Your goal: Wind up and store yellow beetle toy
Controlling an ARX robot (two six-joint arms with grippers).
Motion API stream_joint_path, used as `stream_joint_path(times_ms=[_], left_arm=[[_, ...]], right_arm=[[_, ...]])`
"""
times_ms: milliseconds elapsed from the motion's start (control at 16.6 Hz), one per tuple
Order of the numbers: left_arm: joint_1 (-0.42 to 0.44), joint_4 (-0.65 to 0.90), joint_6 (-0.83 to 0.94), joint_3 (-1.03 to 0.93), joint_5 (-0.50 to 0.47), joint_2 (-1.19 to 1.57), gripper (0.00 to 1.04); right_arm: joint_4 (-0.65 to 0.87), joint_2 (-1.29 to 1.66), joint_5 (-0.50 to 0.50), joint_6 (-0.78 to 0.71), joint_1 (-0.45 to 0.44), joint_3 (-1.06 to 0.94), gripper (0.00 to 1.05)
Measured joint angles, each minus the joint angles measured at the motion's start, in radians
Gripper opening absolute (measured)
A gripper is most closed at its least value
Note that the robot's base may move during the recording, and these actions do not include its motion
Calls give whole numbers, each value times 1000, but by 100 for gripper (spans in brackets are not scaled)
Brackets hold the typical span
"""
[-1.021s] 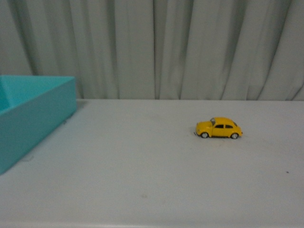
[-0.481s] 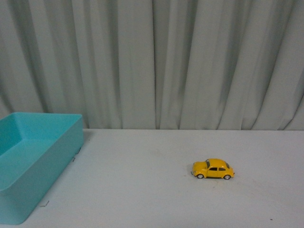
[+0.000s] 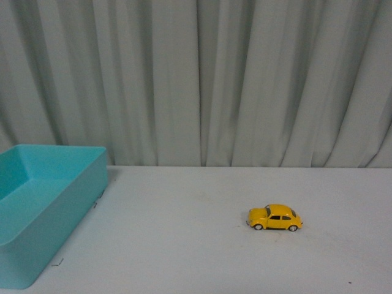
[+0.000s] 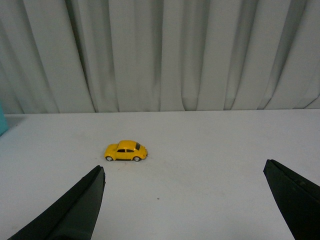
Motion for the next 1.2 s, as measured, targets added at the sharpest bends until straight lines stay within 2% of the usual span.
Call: stream_joint_path(times_ms=[1202], left_arm=[[0,0,0,0,0,0,98]], right_arm=[[0,0,0,0,0,0,98]])
